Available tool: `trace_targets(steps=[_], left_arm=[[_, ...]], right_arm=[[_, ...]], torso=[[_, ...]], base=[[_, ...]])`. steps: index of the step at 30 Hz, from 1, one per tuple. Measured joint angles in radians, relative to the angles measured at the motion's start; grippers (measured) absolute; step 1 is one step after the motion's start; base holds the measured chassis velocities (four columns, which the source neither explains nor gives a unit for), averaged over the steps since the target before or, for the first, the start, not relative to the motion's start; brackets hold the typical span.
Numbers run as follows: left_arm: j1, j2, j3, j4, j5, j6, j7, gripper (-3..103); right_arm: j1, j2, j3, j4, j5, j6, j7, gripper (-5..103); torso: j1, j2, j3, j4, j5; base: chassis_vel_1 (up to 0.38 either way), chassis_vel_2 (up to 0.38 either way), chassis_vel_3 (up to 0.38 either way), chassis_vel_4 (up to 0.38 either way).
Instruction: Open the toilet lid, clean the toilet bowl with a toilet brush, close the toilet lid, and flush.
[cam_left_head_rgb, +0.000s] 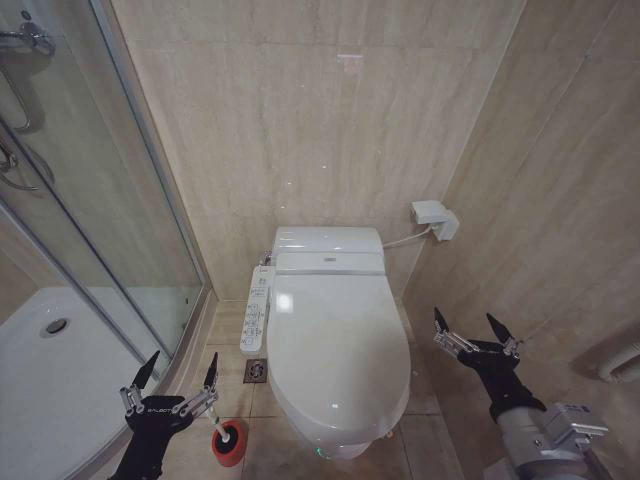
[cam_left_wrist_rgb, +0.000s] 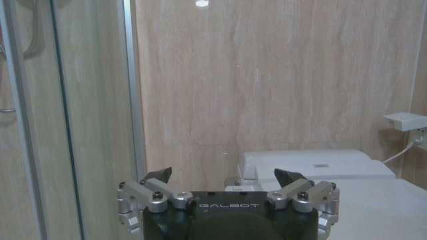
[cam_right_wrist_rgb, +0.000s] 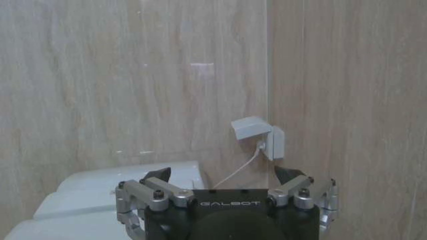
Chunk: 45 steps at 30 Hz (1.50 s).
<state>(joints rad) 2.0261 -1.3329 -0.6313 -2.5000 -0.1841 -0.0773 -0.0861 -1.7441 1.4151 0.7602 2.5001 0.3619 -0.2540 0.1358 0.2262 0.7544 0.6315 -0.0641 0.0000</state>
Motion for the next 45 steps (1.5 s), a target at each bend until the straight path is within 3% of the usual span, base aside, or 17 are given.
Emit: trace_targets(steps=[45], left_arm=[[0.000, 0.000, 0.000, 0.000, 0.000, 0.000, 0.000, 100]], right_arm=[[0.000, 0.000, 0.000, 0.000, 0.000, 0.000, 0.000, 100]], torso=[[0.000, 0.000, 0.000, 0.0000, 0.0000]], base=[[0.000, 0.000, 0.000, 0.000]])
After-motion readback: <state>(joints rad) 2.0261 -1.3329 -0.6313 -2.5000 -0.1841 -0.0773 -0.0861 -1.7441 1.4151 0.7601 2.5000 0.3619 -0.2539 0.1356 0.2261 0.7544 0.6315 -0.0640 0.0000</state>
